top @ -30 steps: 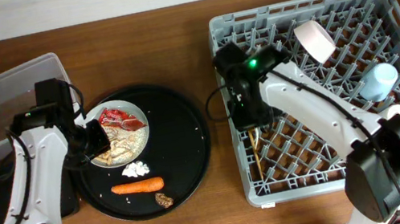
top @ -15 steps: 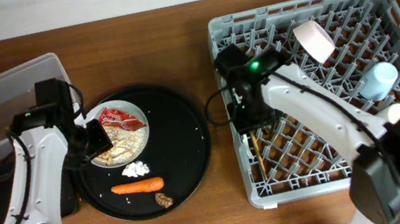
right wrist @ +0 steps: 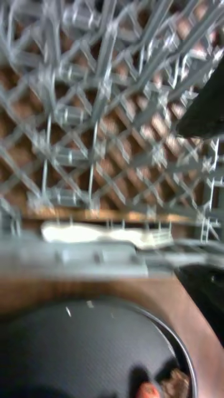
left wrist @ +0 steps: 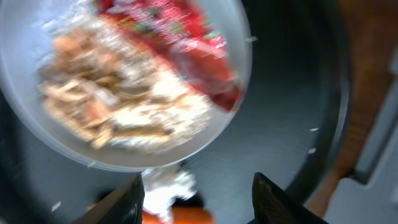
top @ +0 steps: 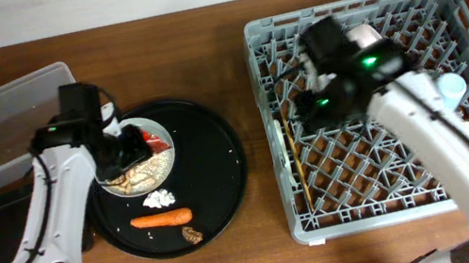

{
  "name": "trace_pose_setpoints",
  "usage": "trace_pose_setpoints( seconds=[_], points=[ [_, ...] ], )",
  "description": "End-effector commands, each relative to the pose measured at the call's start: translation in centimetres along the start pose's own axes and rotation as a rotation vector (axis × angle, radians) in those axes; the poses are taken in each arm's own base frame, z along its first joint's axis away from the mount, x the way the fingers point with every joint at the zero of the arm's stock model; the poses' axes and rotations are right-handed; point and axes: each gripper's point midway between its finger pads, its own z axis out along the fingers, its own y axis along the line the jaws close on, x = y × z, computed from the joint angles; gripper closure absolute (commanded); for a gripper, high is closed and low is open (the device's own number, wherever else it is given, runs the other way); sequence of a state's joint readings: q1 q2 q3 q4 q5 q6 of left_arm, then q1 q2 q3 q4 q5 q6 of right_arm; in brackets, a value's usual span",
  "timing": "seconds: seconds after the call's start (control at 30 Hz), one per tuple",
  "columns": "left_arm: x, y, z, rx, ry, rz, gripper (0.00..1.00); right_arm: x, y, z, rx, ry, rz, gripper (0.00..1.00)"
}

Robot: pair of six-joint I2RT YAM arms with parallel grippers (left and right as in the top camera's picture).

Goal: Sort waste into correct bins and load items into the dishwasher rack
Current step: 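Carry the white fork to the rack and insert it, then grasp the red strawberry wrapper with the left gripper and drop it in the clear bin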

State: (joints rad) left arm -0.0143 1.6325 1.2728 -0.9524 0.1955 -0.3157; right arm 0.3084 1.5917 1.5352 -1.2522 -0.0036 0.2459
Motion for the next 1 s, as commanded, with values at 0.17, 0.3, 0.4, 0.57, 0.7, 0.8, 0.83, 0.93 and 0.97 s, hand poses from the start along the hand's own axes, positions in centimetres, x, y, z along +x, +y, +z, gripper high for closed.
trace_pose_setpoints(
  seconds=[0.17, 0.3, 0.4, 0.57, 0.7, 0.8, 0.83, 0.93, 0.97],
  points=[
    [1.6, -1.7, 3.1, -0.06, 0.022, -0.227, 0.44, 0.7, -8.6, -1.8, 0.079, 0.024, 0.133, 0.3],
    [1.7, -1.1, 4.6, -0.094, 0.041, -0.345, 0.44, 0.8, -9.8, -1.9, 0.087, 0.026, 0.169, 0.3],
    [1.5, -1.0, 5.5, -0.1, 0.041, -0.385, 0.44, 0.8, -9.7, -1.9, 0.085, 0.026, 0.167, 0.3],
    [0.9, -0.9, 7.3, -0.102, 0.043, -0.408, 0.44, 0.8, -9.6, -1.9, 0.083, 0.027, 0.166, 0.3],
    [0.3, -0.9, 8.8, -0.097, 0.037, -0.406, 0.52, 0.8, -9.6, -1.9, 0.084, 0.027, 0.166, 0.3],
    [0.0, -0.9, 9.3, -0.092, 0.028, -0.404, 0.7, 0.9, -9.6, -1.9, 0.083, 0.028, 0.166, 0.3],
    [-0.1, -1.0, 9.3, -0.089, 0.024, -0.403, 0.75, 0.9, -9.6, -1.9, 0.083, 0.028, 0.167, 0.3],
    [-0.1, -1.0, 9.3, -0.088, 0.022, -0.402, 0.95, 0.9, -9.6, -1.9, 0.084, 0.028, 0.166, 0.3],
    [-0.1, -1.0, 9.3, -0.089, 0.025, -0.4, 0.98, 0.9, -9.6, -1.9, 0.084, 0.028, 0.166, 0.3]
  ],
)
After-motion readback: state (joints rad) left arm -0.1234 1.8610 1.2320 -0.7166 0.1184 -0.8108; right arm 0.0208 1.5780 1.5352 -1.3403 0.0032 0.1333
